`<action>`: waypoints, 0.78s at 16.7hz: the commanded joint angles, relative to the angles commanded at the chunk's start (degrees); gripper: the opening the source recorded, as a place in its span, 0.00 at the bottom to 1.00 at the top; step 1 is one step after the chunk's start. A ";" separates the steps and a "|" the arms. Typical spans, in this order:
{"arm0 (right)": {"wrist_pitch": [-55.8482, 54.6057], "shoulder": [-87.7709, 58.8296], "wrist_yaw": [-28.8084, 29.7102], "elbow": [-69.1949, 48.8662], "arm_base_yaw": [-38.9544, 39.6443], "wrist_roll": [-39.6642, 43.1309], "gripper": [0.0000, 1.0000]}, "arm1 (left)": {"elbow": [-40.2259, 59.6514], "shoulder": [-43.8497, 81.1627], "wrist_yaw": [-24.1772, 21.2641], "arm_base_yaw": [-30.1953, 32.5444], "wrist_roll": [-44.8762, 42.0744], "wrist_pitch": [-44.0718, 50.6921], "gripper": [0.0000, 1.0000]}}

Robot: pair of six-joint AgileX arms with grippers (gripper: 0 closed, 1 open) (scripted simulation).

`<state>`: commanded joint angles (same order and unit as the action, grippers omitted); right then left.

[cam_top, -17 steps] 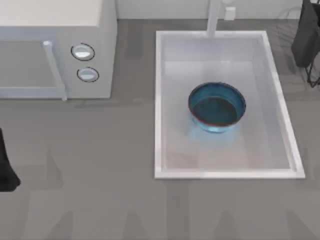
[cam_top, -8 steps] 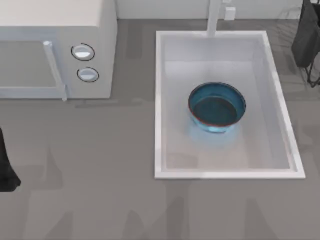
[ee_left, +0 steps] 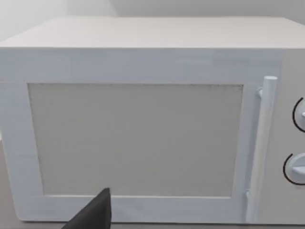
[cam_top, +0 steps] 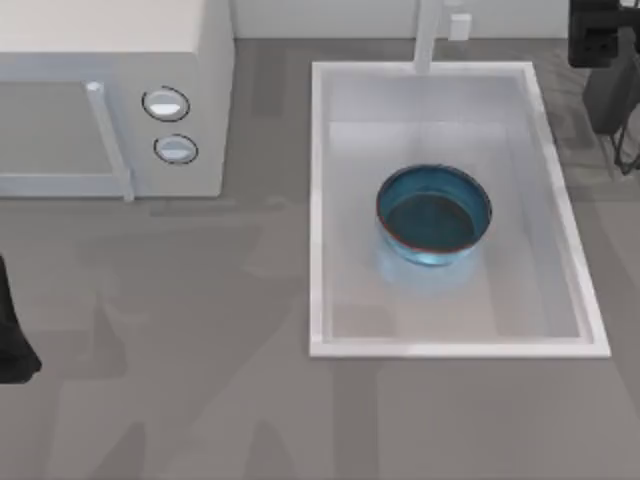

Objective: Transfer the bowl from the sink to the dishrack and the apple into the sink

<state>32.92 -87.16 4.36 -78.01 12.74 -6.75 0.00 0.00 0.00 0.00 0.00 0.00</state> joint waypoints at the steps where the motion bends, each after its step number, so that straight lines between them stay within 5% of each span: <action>1: 1.91 -5.63 0.17 -4.29 0.54 -1.30 1.00 | 0.00 0.00 0.00 0.00 0.00 0.00 1.00; 13: 29.60 -54.22 0.63 -45.02 12.14 -12.93 1.00 | 0.00 0.00 0.00 0.00 0.00 0.00 1.00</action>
<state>62.52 -141.38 4.99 -123.03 24.88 -19.67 0.00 0.00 0.00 0.00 0.00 0.00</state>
